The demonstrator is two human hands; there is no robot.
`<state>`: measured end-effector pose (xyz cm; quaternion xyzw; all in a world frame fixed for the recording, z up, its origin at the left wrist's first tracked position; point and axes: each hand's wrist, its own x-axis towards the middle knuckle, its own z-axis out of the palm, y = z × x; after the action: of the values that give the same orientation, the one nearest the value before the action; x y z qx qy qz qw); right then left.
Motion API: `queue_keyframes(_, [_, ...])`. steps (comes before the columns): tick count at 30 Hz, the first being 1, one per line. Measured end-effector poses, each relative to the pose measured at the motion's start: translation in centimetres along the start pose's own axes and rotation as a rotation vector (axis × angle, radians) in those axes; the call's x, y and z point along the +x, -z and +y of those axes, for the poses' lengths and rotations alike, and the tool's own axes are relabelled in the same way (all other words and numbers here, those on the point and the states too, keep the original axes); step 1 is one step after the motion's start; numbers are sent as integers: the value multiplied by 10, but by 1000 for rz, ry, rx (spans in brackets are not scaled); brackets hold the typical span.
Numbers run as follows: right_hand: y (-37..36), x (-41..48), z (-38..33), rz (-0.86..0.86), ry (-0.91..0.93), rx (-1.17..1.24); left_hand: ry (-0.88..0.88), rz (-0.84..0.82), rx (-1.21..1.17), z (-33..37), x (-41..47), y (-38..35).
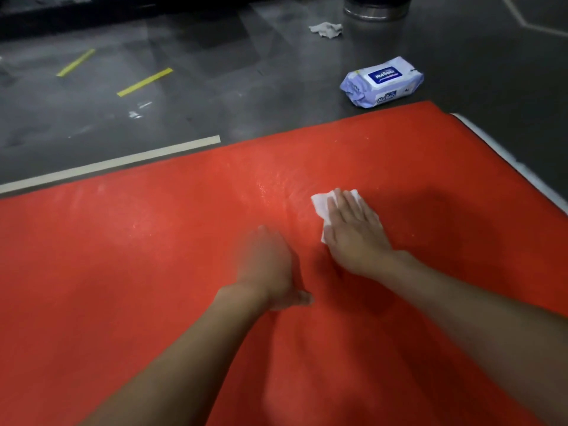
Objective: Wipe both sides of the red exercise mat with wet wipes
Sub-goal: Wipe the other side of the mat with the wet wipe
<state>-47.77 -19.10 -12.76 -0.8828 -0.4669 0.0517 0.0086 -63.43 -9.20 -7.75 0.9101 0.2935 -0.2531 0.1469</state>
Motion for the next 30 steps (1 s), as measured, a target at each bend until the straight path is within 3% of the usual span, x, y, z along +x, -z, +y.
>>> queue_keyframes(4, [1, -26, 18, -55, 318, -17, -6, -50, -32, -3, 2, 1])
queue_keyframes(7, [11, -17, 34, -69, 83, -19, -13, -3, 17, -6, -5, -5])
queue_keyframes(9, [8, -23, 9, -39, -13, 5, 0, 13, 26, -3, -6, -6])
queue_keyframes(12, [-1, -56, -15, 5, 225, 18, 1, 50, 48, 6, -10, -8])
queue_keyframes(14, [0, -60, 6, -4, 349, -9, -52, 157, 71, 8, -17, -18])
queue_keyframes(17, [5, -45, 32, -61, 56, 13, -132, 279, 44, 7, -29, -29])
queue_keyframes(19, [-1, -47, 17, -37, -31, 8, -132, 208, 2, 8, -31, -30])
queue_keyframes(24, [-3, -75, 24, -75, 276, 4, -131, 43, -45, 10, -38, -36])
queue_keyframes(28, [3, -78, 15, -67, 18, 38, -112, 49, -26, 13, -45, -35])
queue_keyframes(30, [-2, -99, -6, -64, 159, 53, -98, 66, -18, 17, -48, -34])
